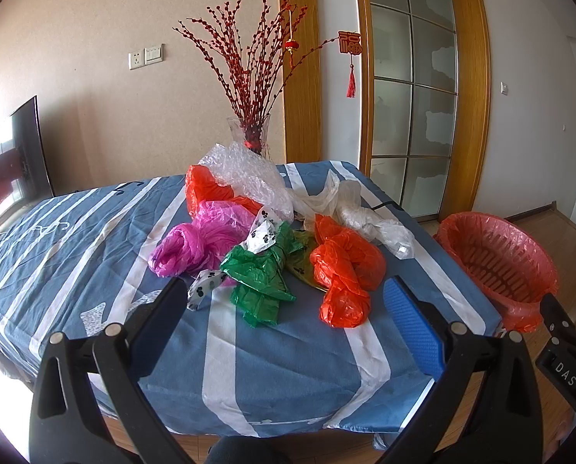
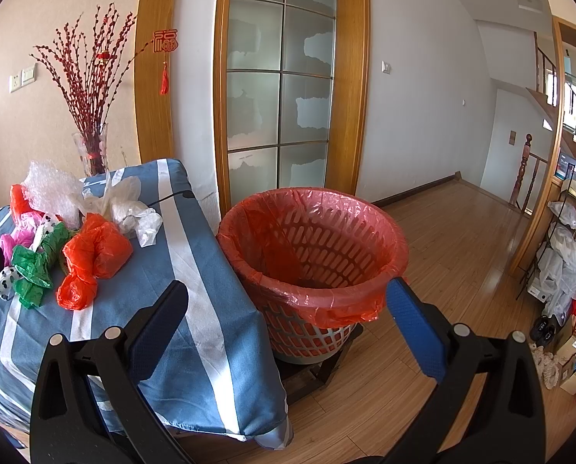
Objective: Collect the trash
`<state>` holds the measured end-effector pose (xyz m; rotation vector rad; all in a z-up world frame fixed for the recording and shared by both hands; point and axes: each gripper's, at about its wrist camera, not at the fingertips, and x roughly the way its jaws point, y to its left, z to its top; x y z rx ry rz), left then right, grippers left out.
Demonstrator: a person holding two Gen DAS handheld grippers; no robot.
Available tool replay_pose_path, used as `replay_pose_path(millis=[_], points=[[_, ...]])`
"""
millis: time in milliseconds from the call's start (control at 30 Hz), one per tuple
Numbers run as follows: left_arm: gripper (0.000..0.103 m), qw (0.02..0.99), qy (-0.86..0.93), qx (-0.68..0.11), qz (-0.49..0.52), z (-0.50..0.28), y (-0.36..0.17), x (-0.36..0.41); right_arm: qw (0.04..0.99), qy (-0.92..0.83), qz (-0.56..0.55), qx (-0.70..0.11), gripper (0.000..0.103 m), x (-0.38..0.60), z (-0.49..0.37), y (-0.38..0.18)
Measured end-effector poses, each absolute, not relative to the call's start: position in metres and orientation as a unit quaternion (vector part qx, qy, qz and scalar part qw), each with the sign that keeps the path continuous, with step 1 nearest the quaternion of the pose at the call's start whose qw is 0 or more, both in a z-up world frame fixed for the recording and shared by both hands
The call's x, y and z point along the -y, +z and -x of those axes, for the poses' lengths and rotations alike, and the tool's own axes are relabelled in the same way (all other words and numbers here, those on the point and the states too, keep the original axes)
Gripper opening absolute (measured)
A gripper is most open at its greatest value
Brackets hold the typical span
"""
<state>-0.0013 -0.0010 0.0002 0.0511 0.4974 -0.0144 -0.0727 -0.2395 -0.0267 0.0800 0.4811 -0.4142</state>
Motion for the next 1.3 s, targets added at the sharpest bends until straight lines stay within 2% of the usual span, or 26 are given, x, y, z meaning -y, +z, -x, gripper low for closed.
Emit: replay_pose_path(millis=[1300], points=[[0.099,0.968,-0.007,-0.249,-0.022,0.0014,0.0003,0.0006,0.95,-0.2,-0.042,-0.237,0.101,0.2416,0.0715,-0.0296]])
